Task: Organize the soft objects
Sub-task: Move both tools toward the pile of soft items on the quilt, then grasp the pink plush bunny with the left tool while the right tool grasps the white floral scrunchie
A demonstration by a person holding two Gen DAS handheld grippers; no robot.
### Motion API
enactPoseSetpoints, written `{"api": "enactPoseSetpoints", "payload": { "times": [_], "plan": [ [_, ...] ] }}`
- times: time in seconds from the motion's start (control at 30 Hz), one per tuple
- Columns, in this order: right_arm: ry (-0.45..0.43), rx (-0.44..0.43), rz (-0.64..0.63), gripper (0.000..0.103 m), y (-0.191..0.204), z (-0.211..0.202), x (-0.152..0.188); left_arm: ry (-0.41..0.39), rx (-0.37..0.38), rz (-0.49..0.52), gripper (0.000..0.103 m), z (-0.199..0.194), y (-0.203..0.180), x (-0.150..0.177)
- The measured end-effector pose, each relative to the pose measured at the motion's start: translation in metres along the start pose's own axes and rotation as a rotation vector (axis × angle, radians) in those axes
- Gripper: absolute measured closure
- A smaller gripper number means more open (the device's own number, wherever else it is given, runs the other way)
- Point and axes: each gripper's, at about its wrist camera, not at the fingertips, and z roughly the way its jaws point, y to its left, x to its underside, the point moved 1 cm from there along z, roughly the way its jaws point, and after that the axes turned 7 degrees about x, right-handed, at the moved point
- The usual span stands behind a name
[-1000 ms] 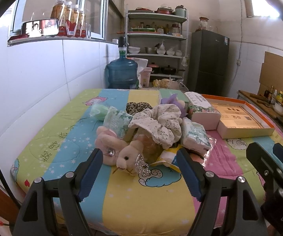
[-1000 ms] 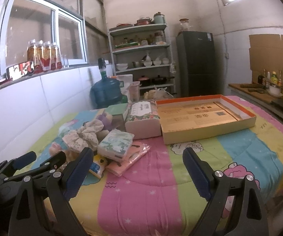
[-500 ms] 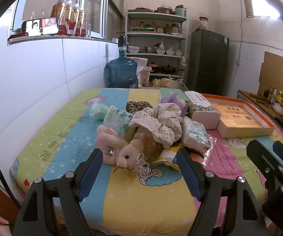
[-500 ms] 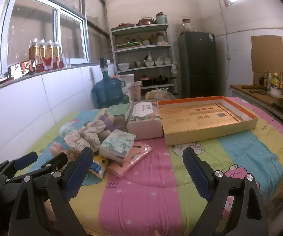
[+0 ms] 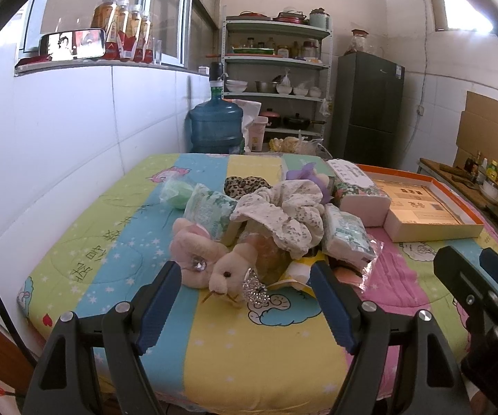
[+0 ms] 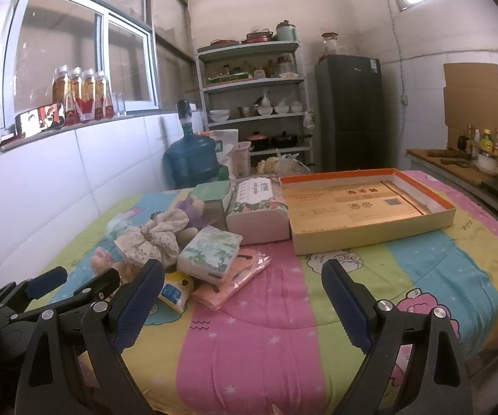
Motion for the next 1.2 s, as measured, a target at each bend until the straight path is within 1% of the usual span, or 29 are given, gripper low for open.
{"api": "enactPoseSetpoints", "payload": {
  "times": [0.3,0.5,0.7,0.83,0.9,1.03,1.2],
  "plan": [
    [0.017,-0.014,0.004,0.010,0.003,0.006,-0.005,0.008,-0.001,0.000,0.026,0.004,0.004,-0.004],
    [0.033,-0.040,-0.006,0.010,0.008,0.014,-0.012,0.012,-0.007,-0.006,0.026,0.010,0.011,-0.013],
    [0.038,-0.080,-0.019,0.010,0.017,0.030,-0.018,0.021,-0.015,-0.012,0.026,0.021,0.023,-0.023],
    [0.061,-0.102,-0.029,0.010,0.023,0.041,-0.020,0.010,-0.014,-0.026,0.026,0.025,0.037,-0.027],
    [0.075,-0.107,-0.043,0.010,0.026,0.046,-0.020,0.013,0.000,-0.037,0.026,0.028,0.044,-0.026],
    [0.096,-0.138,-0.069,0.010,0.035,0.057,-0.021,0.024,0.017,-0.058,0.026,0.033,0.057,-0.022],
    [0.133,-0.220,-0.095,0.010,0.050,0.075,-0.023,0.052,0.011,-0.110,0.026,0.038,0.076,-0.015]
  ]
}}
